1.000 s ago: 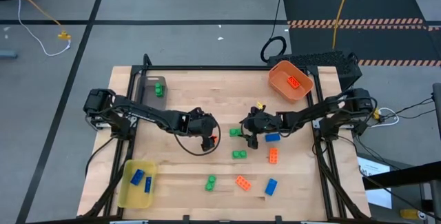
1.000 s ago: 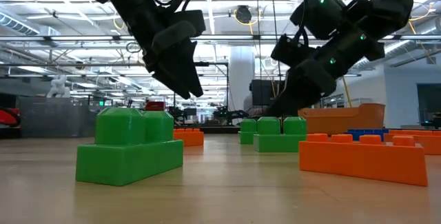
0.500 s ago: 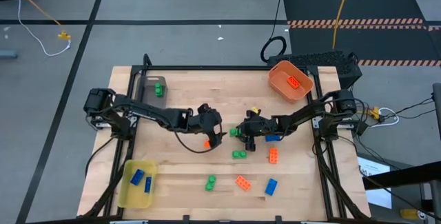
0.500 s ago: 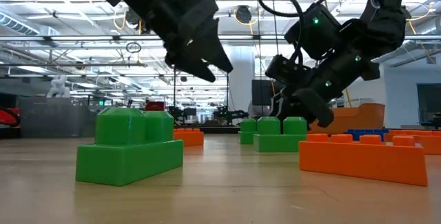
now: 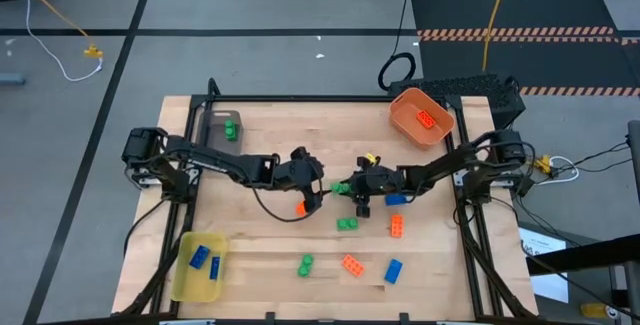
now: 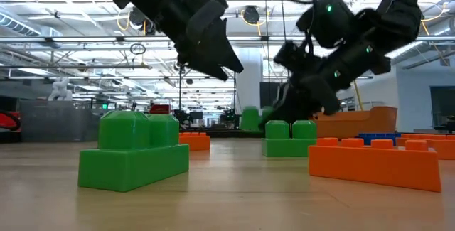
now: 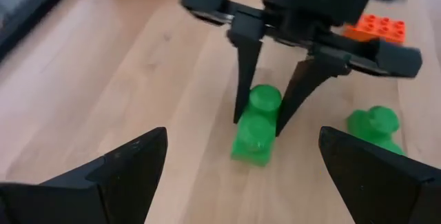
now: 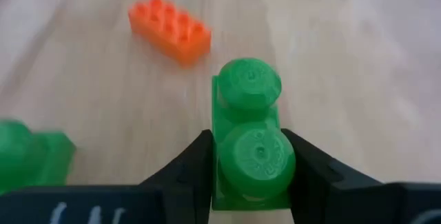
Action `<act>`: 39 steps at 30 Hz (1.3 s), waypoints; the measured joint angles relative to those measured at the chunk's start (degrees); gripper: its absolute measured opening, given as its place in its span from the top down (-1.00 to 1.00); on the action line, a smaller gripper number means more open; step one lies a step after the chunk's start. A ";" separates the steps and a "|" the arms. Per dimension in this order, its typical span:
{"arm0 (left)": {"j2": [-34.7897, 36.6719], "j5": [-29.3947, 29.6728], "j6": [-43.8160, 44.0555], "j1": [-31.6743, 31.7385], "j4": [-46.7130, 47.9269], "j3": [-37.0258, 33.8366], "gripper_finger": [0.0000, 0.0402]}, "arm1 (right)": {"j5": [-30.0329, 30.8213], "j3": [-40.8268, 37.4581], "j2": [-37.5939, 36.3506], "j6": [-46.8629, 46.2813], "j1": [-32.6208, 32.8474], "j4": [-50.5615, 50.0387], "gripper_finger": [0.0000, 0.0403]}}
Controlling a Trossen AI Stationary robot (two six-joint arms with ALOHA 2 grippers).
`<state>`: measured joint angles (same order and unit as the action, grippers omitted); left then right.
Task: Sort & place blocks by color
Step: Put the green game piece into the black bin
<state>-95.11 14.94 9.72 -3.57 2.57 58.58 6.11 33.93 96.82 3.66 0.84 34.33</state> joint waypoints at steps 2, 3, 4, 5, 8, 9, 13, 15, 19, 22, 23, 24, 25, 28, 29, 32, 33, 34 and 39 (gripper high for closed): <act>0.00 0.25 -3.42 -0.49 -0.96 -0.02 -0.89 | 0.04 0.02 -2.16 1.22 0.00 0.30 0.42; 0.00 0.40 -5.39 -0.76 -1.40 -0.01 -0.89 | 0.04 0.02 -3.43 1.62 0.01 0.20 0.42; 0.00 0.50 -7.62 -1.06 -1.63 -0.02 -0.89 | 0.02 0.02 -4.54 1.69 0.00 -0.12 0.42; 0.00 0.82 -9.88 -1.44 -1.83 0.00 -0.89 | 0.02 0.02 -5.64 1.67 0.01 -0.36 0.42; 0.00 3.94 -17.54 -2.90 -1.90 -0.01 -0.89 | -0.20 0.02 -8.60 1.55 0.08 -1.51 0.42; 0.00 4.92 -20.51 -3.41 -1.66 -0.01 -0.89 | -0.20 0.02 -9.47 1.25 0.22 -2.04 0.42; -0.02 8.66 -32.68 -5.24 -1.37 -0.02 -0.89 | -0.27 0.02 -11.51 -0.08 0.87 -3.33 0.42; -0.02 9.53 -38.20 -6.08 -2.39 0.00 -0.89 | -0.32 0.02 -11.87 -0.13 1.34 -3.60 0.42; -0.02 9.71 -49.05 -7.58 -3.52 -0.02 -0.89 | -0.46 0.04 -11.94 -0.86 1.55 -2.69 0.42; -0.02 10.47 -53.86 -8.22 -4.80 -0.01 -0.89 | -2.10 0.02 -11.89 -2.13 1.50 -1.22 0.42; -0.02 10.98 -55.07 -8.33 -5.36 -0.01 -0.89 | -3.15 0.02 -11.91 -2.36 1.51 -0.10 0.42; -0.02 11.39 -56.26 -8.47 -5.98 0.00 -0.89 | -4.10 0.02 -11.91 -2.53 1.52 0.97 0.42; -0.02 11.61 -57.49 -8.55 -6.69 0.00 -0.89 | -4.83 0.02 -11.91 -2.57 1.54 2.00 0.42; -0.17 11.72 -60.72 -8.80 -9.24 -0.01 -0.89 | -6.28 0.02 -11.91 -3.56 1.54 4.19 0.42; -0.46 11.72 -61.84 -8.92 -10.15 0.00 -0.89 | -6.41 0.02 -11.91 -4.14 1.53 4.48 0.42; -1.55 11.70 -64.68 -9.29 -10.58 0.00 -0.89 | -7.46 0.02 -11.91 -4.54 1.51 4.43 0.42; -2.06 11.68 -65.55 -9.36 -10.93 0.00 -0.89 | -8.05 0.02 -11.91 -4.73 1.52 4.47 0.42; -2.77 11.77 -66.31 -9.36 -11.48 0.00 -0.89 | -8.73 0.02 -11.91 -4.97 1.53 4.49 0.42; -6.43 16.51 -70.04 -9.96 -15.87 0.00 -0.88 | -9.40 0.02 -11.91 -5.99 1.53 4.63 0.42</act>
<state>-101.54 31.45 -60.32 -13.53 -13.29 58.59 -3.29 33.95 84.90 -2.33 2.37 38.96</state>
